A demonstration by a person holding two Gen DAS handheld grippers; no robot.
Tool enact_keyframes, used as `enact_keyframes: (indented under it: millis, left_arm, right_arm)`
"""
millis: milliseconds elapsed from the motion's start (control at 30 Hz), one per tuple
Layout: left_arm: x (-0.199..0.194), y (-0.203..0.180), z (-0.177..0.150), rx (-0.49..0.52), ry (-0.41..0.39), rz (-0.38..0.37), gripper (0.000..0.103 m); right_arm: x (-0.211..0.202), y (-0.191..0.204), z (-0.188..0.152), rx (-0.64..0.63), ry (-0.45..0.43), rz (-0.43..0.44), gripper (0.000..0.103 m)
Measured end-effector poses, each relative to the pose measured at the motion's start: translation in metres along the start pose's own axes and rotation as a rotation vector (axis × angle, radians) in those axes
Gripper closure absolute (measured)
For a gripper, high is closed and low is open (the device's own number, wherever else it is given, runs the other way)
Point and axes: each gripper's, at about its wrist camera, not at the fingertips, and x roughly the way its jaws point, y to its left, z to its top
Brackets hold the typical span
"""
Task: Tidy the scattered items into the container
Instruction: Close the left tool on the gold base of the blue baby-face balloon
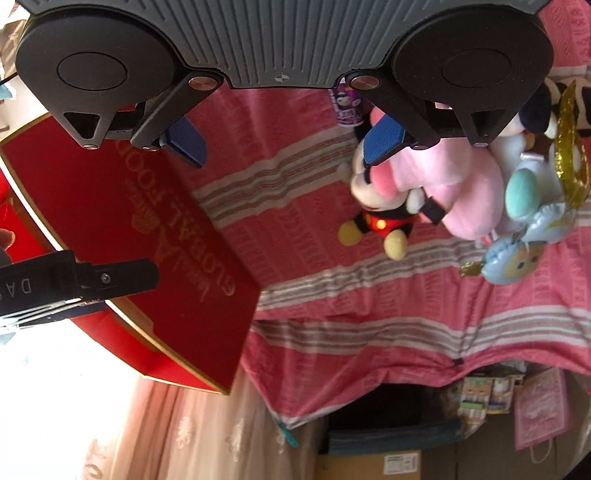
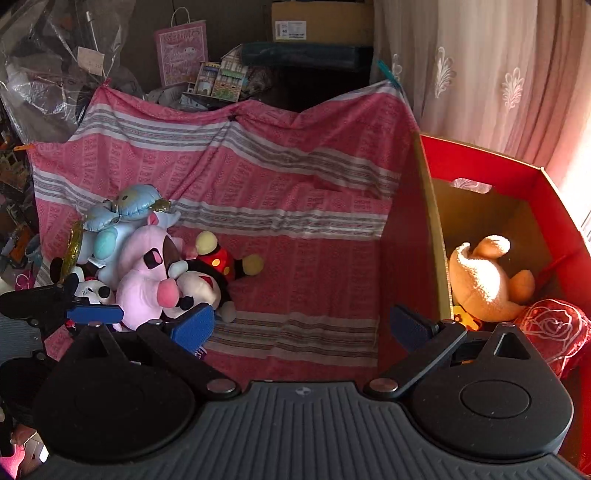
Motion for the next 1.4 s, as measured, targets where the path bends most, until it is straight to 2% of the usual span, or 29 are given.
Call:
enact_keyframes:
  millis: [167,267,400,500,667,833,900,967,1000,1133,1233,1300,1333,1400]
  left_arm:
    - [-0.027,0.089,-0.019,-0.167,-0.035,0.056,0.005]
    - [-0.041,0.128,-0.023,-0.191,-0.068,0.137,0.005]
    - [-0.04,0.177,-0.024,-0.208,-0.071,0.256,0.005]
    - [-0.033,0.206,-0.024,-0.214,-0.057,0.295,0.005]
    - [-0.012,0.225,-0.017,-0.168,-0.042,0.297,0.005]
    - [0.016,0.239,-0.012,-0.165,-0.013,0.293,0.007]
    - [0.024,0.241,-0.012,-0.159,-0.005,0.288,0.019]
    - [0.033,0.243,-0.014,-0.174,0.031,0.261,0.052]
    - [0.036,0.244,-0.017,-0.185,0.047,0.241,0.055]
    - [0.038,0.237,-0.026,-0.173,0.051,0.21,0.056]
    - [0.035,0.233,-0.029,-0.194,0.037,0.106,0.068]
    - [0.034,0.23,-0.032,-0.208,0.026,0.064,0.067]
    - [0.033,0.229,-0.033,-0.21,0.021,0.049,0.058]
    - [0.031,0.228,-0.038,-0.216,0.01,0.019,0.056]
  right_arm:
    - [0.044,0.059,0.006,-0.048,0.055,0.063,0.002]
    - [0.069,0.088,0.012,-0.044,0.077,0.104,0.002]
    - [0.095,0.121,0.018,-0.044,0.101,0.146,0.002]
    - [0.114,0.141,0.021,-0.045,0.126,0.161,0.002]
    - [0.133,0.162,0.025,-0.066,0.155,0.152,0.002]
    - [0.14,0.167,0.032,-0.073,0.167,0.134,0.002]
    - [0.144,0.166,0.036,-0.076,0.171,0.123,0.002]
    - [0.148,0.164,0.039,-0.079,0.176,0.121,0.002]
    - [0.15,0.164,0.041,-0.081,0.178,0.124,0.002]
    - [0.162,0.166,0.054,-0.095,0.186,0.146,0.002]
    - [0.17,0.178,0.066,-0.102,0.182,0.18,0.002]
    - [0.175,0.188,0.071,-0.105,0.183,0.233,0.002]
    - [0.177,0.193,0.073,-0.109,0.186,0.268,0.002]
    - [0.182,0.206,0.074,-0.141,0.197,0.327,0.002]
